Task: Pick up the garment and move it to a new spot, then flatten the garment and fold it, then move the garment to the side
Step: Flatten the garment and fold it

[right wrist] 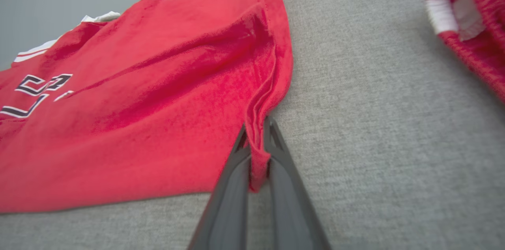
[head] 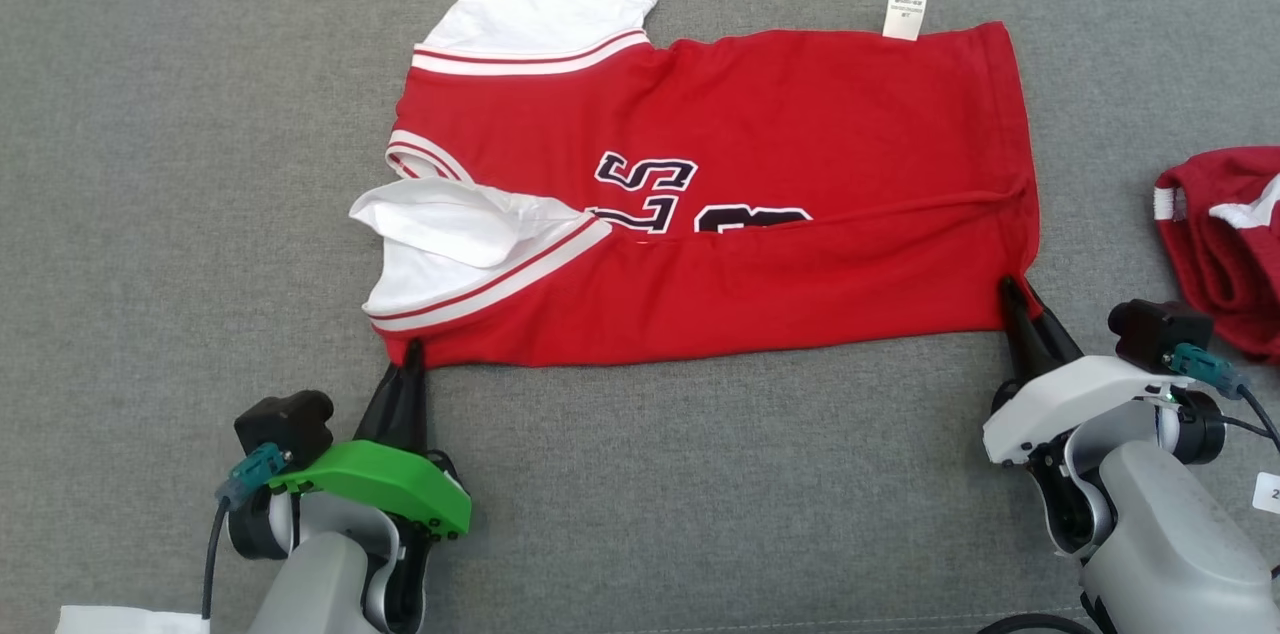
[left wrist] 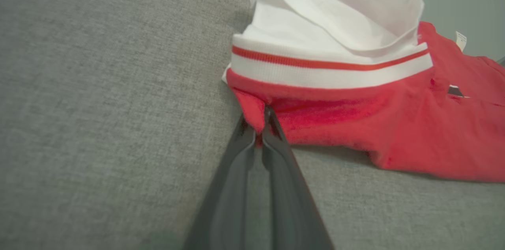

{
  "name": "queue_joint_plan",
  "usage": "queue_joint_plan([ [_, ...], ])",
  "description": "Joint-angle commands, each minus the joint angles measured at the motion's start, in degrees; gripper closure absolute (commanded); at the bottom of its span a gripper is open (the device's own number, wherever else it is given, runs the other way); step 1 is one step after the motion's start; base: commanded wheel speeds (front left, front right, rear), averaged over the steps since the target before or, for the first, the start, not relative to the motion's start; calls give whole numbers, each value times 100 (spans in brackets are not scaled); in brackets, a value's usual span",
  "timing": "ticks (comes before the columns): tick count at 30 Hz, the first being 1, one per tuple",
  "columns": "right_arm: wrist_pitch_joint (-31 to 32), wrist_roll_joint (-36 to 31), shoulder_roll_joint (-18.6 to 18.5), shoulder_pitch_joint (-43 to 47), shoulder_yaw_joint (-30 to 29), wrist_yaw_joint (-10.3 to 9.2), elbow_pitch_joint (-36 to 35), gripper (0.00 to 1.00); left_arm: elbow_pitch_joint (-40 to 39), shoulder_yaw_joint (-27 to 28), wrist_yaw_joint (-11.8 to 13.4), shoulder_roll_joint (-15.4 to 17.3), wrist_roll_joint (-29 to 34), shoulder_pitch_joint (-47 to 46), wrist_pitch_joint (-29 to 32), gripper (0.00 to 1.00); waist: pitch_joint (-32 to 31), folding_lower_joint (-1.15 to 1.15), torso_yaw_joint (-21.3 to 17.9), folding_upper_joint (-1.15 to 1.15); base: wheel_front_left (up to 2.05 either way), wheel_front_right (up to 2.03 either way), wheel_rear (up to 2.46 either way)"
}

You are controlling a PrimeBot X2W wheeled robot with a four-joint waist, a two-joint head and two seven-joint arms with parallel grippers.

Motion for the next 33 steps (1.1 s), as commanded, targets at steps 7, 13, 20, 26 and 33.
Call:
queue_joint_plan([
  [7, 8, 45, 16, 87, -144, -9, -210, 100, -464, 159, -27, 8, -131, -90, 14, 100, -162, 0, 56, 0, 0, 0, 0],
  [13, 8, 154, 27, 11, -235, -9, -228, 100, -703, 520, -22, 33, -1, 22, 13, 100, -710, 0, -3, 0, 0, 0, 0],
  [20, 8, 301, 88, 241, -96, -9, 16, 100, -530, 630, -23, 60, 4, 375, 13, 100, -1521, 0, -64, 0, 0, 0, 0],
  [26, 8, 377, 143, 576, -34, -10, 115, 100, -353, 778, -22, 53, 76, 738, 13, 100, -1788, 0, -82, 0, 0, 0, 0],
  [33, 7, 502, 86, 1329, 40, -10, 185, 100, -132, 969, -10, 41, 306, 1499, 13, 100, -1894, 0, -82, 0, 0, 0, 0],
])
